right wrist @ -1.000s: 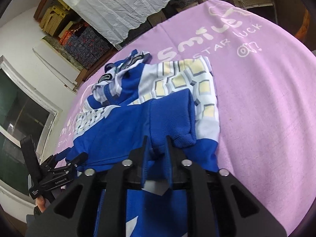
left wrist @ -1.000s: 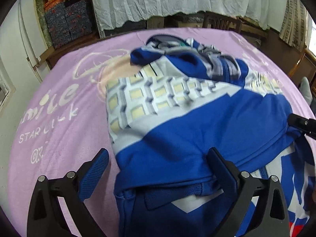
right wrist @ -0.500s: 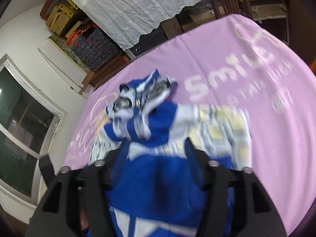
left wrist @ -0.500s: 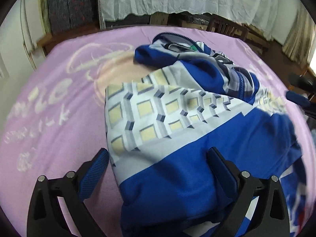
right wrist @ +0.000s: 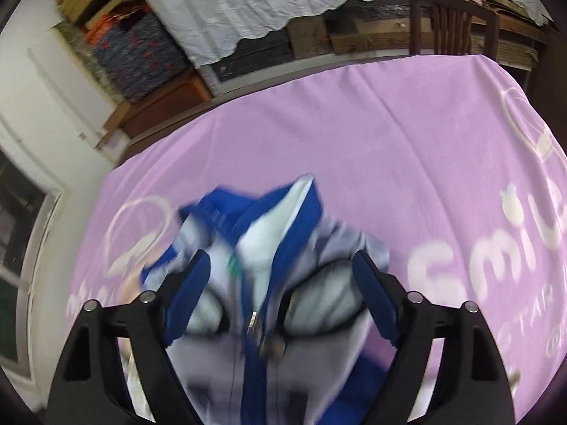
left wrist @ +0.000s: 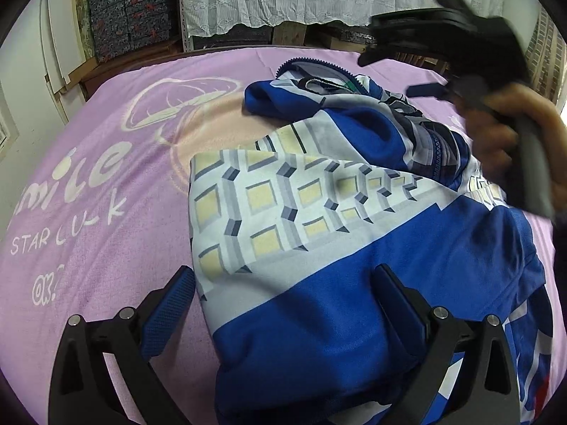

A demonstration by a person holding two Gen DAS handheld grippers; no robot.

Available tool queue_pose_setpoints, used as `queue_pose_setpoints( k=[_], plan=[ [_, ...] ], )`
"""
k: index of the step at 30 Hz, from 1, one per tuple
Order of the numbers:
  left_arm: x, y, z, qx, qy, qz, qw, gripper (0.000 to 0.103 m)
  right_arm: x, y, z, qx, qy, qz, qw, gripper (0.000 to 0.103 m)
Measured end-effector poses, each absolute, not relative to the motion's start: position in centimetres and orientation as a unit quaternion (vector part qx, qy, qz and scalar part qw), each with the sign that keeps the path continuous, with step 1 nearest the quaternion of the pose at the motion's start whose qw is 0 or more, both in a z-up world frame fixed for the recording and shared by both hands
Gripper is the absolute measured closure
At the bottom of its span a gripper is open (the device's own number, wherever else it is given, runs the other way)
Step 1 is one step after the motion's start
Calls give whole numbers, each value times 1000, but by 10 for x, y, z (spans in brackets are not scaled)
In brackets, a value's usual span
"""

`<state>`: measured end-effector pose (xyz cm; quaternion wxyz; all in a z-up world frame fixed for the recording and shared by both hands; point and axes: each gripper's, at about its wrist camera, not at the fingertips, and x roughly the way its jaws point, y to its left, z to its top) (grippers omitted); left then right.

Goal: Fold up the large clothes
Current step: 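Grasp the goggle-print hood with the right gripper and lift it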

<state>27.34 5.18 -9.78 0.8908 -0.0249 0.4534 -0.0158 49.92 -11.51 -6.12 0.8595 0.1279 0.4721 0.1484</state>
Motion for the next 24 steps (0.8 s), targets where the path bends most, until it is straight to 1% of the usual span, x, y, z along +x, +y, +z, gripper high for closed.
queue_pose_setpoints(
  k=[1, 2, 4, 6, 7, 8, 9, 10, 11, 14, 24],
  plan=[
    [273, 52, -98, -26, 453, -15, 891, 3, 508, -114, -63, 130, 473, 143, 860, 31],
    [273, 52, -98, -25, 453, -14, 891, 3, 518, -113, -66, 132, 475, 138, 859, 33],
    [273, 51, -98, -26, 452, -12, 891, 3, 537, -110, -74, 136, 484, 131, 854, 41],
    [273, 51, -98, -26, 452, -11, 892, 3, 552, -109, -83, 145, 496, 126, 847, 43],
    [273, 51, -98, -26, 452, -10, 892, 3, 560, -109, -89, 152, 502, 125, 842, 47],
    [274, 51, -98, -26, 452, -10, 892, 3, 565, -109, -94, 159, 507, 127, 838, 49],
    [274, 51, -98, -26, 452, -10, 892, 3, 568, -108, -95, 159, 501, 125, 841, 55],
    [274, 51, -98, -26, 452, -10, 892, 3, 570, -106, -95, 153, 500, 128, 843, 78],
    [274, 51, -98, -27, 452, -10, 892, 3, 572, -104, -98, 151, 507, 138, 838, 89],
    [274, 51, -98, -26, 452, -10, 892, 3, 560, -103, -89, 134, 487, 139, 852, 92],
    [274, 51, -98, -26, 452, -11, 892, 3, 467, -117, 7, 108, 393, 190, 893, 95]
  ],
)
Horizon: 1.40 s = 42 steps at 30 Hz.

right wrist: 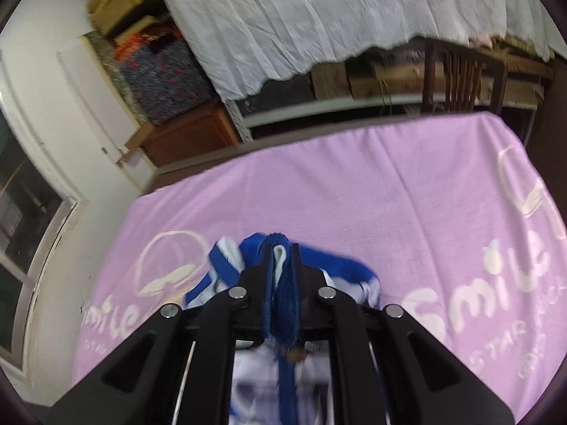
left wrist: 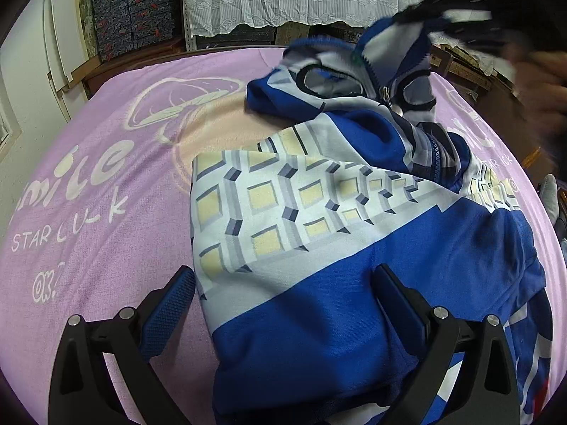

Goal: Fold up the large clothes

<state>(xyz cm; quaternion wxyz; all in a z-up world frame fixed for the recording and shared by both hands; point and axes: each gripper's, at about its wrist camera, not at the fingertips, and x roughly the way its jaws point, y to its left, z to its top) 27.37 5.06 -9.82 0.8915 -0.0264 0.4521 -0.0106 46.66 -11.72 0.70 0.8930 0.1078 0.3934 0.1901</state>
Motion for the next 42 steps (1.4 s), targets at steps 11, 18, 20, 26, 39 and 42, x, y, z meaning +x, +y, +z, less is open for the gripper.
queue_pose_setpoints(
  k=[11, 18, 20, 26, 39, 42],
  plan=[
    [272, 59, -97, -49, 454, -15, 890, 3, 304, -138, 26, 71, 340, 225, 910, 96],
    [264, 90, -90, -124, 455, -19, 882, 3, 218, -175, -11, 63, 349, 221, 908, 96],
    [261, 97, -87, -146, 450, -23, 881, 3, 206, -179, -28, 53, 363, 213, 905, 96],
    [247, 109, -69, -181, 417, -45, 889, 3, 202, -199, -91, 47, 429, 171, 886, 96],
    [238, 30, -18, -86, 362, -118, 921, 3, 208, -215, -101, 90, 440, 201, 871, 96],
    [260, 22, -22, -93, 379, -111, 914, 9, 212, -217, -101, 96, 440, 207, 868, 95]
  ],
)
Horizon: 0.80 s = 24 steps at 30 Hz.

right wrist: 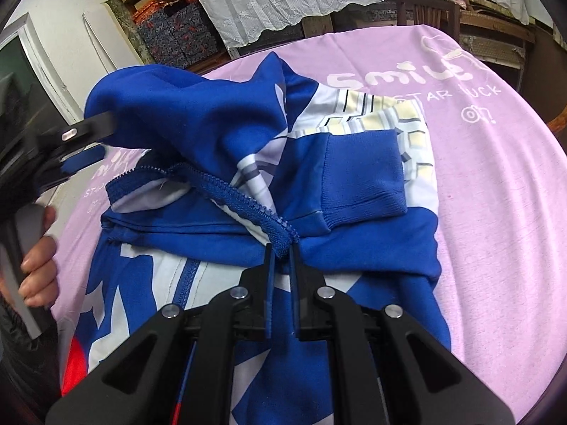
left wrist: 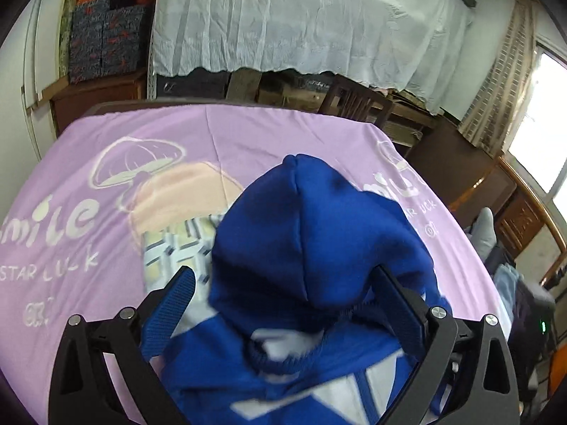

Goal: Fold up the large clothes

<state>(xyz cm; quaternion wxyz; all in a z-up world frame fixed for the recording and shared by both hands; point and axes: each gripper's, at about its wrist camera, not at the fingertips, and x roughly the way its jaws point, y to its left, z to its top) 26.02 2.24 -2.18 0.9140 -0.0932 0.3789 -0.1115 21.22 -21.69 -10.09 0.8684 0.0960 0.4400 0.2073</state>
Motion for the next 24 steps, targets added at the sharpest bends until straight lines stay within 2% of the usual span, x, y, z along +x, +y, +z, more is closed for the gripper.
queue_pose_setpoints(
  k=[1, 2, 3, 4, 7, 12, 14, 18, 20, 22, 24],
  plan=[
    [264, 21, -22, -99, 383, -118, 911, 32, 212, -218, -101, 100, 440, 210, 868, 95],
    [269, 20, -21, -104, 391, -131, 905, 46, 213, -220, -101, 105, 440, 212, 866, 95],
    [273, 17, -20, -106, 401, -145, 898, 71, 214, -223, -102, 111, 439, 216, 865, 95],
    [275, 14, -18, -105, 406, -150, 895, 84, 215, -225, -101, 114, 438, 217, 865, 95],
    [277, -1, 3, -81, 399, -150, 901, 92, 218, -233, -92, 125, 423, 215, 871, 96],
    [273, -13, 60, -111, 361, -182, 908, 93, 231, -256, -36, 123, 362, 201, 902, 96],
    [267, -10, 79, -140, 338, -201, 909, 93, 236, -267, -12, 120, 334, 187, 916, 100],
    [247, 8, 72, -177, 325, -219, 903, 93, 237, -290, 16, 124, 304, 186, 926, 98],
    [237, 24, 46, -183, 342, -192, 901, 93, 231, -293, 8, 130, 319, 209, 915, 90],
    [234, 36, 23, -190, 359, -171, 897, 96, 223, -287, -9, 129, 342, 231, 902, 54],
    [238, 44, 10, -196, 377, -160, 891, 96, 214, -273, -23, 110, 358, 243, 895, 52]
  ],
)
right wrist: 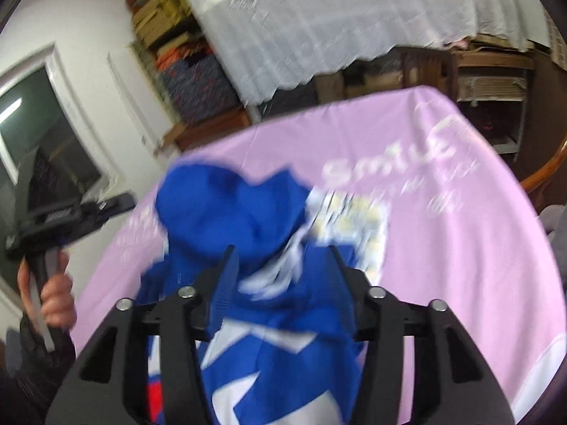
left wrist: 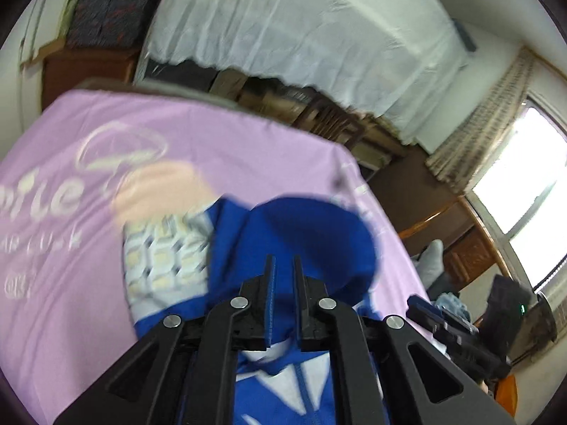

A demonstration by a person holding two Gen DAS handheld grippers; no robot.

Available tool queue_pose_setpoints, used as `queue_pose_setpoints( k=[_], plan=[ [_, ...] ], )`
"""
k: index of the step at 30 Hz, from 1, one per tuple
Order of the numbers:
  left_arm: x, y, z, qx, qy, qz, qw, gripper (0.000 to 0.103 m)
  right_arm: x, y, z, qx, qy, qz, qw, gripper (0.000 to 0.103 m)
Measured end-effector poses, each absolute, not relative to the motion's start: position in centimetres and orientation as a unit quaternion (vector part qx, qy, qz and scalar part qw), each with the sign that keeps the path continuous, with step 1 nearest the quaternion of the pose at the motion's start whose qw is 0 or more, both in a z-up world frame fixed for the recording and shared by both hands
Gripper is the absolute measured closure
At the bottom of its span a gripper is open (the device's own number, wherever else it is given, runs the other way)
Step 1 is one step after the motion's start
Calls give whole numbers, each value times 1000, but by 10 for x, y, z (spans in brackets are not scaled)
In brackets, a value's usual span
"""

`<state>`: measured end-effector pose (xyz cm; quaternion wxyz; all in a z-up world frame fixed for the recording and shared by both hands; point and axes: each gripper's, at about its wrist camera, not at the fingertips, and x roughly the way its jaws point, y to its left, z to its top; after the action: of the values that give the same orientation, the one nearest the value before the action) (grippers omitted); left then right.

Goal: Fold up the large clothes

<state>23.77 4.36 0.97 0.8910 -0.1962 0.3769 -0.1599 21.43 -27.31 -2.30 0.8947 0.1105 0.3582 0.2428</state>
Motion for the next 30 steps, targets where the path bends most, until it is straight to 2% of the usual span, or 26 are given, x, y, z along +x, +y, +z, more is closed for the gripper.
queue_pose_setpoints(
  k=[2, 3, 4, 6, 8, 11, 12, 13, 14, 16, 22, 23, 25, 30],
  plan=[
    [235, 40, 14, -188, 371, -164, 894, 83, 203, -253, -34, 83, 365, 254, 892, 52],
    [231, 30, 23, -169, 360, -169, 902, 55, 200, -245, -36, 72, 364, 256, 893, 52],
    [225, 22, 30, -150, 349, -164, 910, 23, 196, -237, -38, 58, 362, 255, 895, 52],
    [211, -2, 46, -103, 316, -151, 931, 3, 191, -225, -41, 38, 359, 252, 898, 52],
    [210, -32, 51, -42, 310, -151, 938, 3, 188, -220, -45, 33, 361, 252, 897, 52],
    [238, -67, 31, 19, 359, -121, 925, 7, 184, -221, -47, 45, 365, 256, 894, 52],
    [255, -71, 19, 15, 383, -115, 916, 30, 182, -223, -47, 50, 365, 258, 893, 52],
    [264, -68, 13, 5, 400, -118, 909, 73, 178, -223, -48, 51, 366, 259, 892, 52],
    [277, -62, 5, -23, 428, -131, 894, 92, 175, -223, -48, 50, 366, 261, 892, 52],
    [292, -43, 2, -85, 446, -153, 878, 95, 170, -224, -49, 41, 364, 260, 893, 52],
    [296, -19, 57, -162, 404, -195, 879, 95, 183, -217, -46, 67, 365, 274, 887, 52],
    [296, -19, 62, -159, 401, -194, 881, 95, 186, -210, -42, 82, 364, 288, 882, 50],
    [296, -22, 69, -154, 396, -190, 885, 95, 188, -200, -39, 108, 368, 315, 868, 26],
    [297, -29, 70, -164, 396, -195, 882, 95, 191, -164, -39, 141, 380, 360, 840, 24]
  ],
)
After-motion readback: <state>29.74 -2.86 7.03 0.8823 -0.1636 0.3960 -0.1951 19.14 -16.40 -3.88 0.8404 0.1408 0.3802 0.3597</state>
